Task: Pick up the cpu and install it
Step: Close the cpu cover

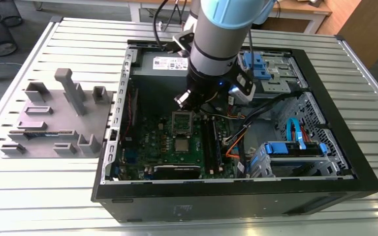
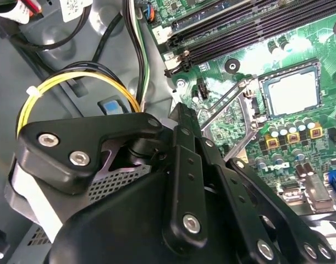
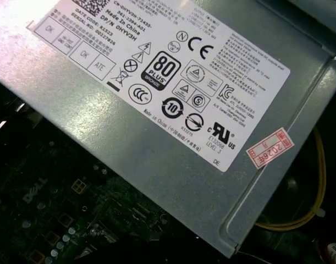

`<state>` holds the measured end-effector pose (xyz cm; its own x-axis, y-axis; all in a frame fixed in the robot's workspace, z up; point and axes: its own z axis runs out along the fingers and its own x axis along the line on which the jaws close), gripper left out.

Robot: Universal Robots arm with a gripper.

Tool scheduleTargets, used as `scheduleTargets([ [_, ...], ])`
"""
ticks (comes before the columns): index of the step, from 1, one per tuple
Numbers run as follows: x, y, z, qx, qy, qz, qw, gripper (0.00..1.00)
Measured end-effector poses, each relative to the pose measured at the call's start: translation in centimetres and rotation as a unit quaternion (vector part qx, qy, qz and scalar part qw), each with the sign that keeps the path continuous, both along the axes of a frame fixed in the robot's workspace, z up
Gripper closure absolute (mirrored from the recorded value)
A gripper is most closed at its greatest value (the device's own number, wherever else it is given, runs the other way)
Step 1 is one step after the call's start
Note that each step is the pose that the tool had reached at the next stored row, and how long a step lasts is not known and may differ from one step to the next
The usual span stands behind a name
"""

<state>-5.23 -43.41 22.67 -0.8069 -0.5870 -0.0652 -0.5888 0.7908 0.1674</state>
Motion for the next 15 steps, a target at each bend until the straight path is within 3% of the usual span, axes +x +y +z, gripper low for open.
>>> scheduleTargets([
  [15, 0.0, 0.0, 0.63, 0.0002, 0.0, 0.02, 0.99981, 0.89],
])
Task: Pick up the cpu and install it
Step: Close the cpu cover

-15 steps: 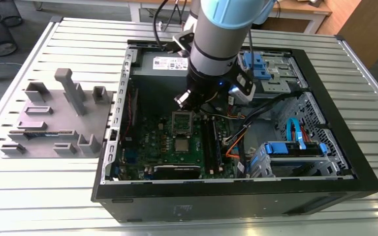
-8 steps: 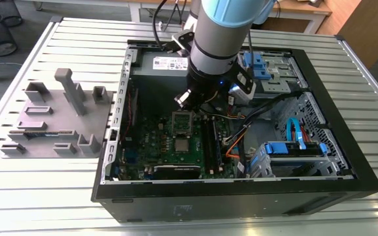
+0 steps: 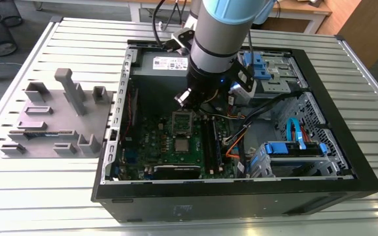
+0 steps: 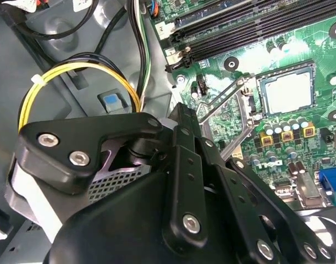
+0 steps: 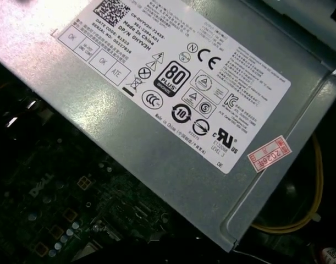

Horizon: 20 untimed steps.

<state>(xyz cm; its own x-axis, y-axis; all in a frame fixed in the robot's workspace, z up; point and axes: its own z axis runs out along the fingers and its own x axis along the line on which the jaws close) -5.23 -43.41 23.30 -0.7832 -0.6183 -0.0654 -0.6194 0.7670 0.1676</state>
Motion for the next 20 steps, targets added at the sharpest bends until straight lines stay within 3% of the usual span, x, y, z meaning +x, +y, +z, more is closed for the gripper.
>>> scheduleTargets([
  [11, 0.0, -0.11, 0.35, 0.0, 0.0, 0.014, 0.9999, 0.89],
  [20, 0.0, -0.59, 0.45, 0.0, 0.0, 0.028, 0.99961, 0.89],
])
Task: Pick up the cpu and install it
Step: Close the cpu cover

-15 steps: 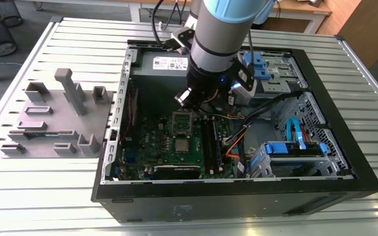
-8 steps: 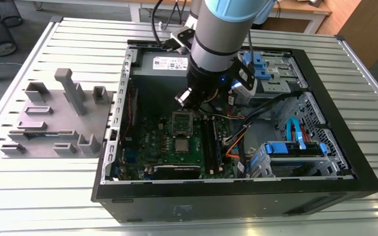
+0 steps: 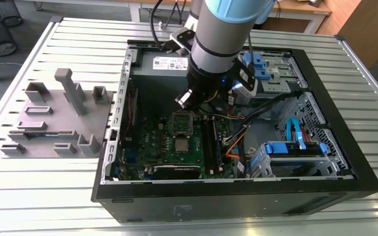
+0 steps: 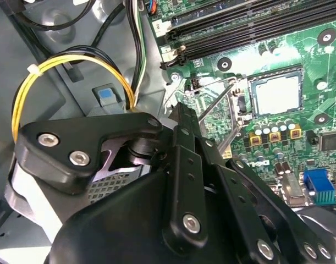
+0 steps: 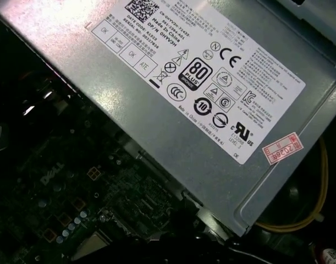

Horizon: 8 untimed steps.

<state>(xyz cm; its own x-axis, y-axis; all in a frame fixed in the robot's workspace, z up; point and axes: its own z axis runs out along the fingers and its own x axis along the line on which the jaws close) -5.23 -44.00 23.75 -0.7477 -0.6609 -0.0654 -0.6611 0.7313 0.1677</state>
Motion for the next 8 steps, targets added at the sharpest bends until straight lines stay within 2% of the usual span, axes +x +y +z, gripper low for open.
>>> scheduleTargets([
  [8, 0.0, -0.66, 0.05, 0.0, 0.0, 0.006, 0.99998, 0.89],
])
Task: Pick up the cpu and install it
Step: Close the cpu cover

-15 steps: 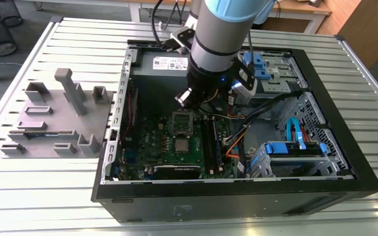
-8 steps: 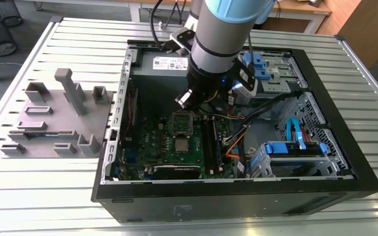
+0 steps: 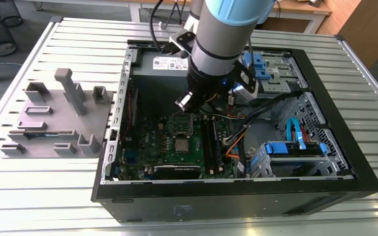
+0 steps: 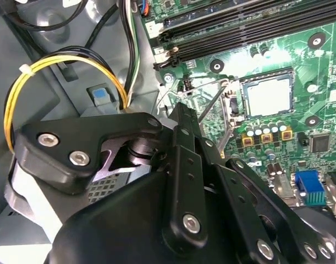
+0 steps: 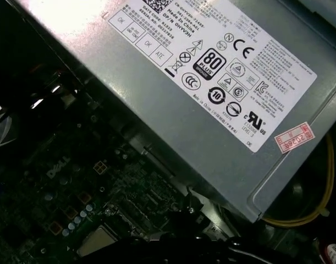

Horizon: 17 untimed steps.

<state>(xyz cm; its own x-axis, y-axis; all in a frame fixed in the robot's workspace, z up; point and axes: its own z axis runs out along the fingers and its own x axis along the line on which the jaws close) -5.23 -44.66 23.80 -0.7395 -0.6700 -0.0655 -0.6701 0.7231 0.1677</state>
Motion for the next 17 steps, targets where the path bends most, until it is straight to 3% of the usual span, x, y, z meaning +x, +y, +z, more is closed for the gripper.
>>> scheduleTargets([
  [17, -0.03, -2.07, 0.03, 0.0, 0.0, 0.006, 0.99998, 0.89],
])
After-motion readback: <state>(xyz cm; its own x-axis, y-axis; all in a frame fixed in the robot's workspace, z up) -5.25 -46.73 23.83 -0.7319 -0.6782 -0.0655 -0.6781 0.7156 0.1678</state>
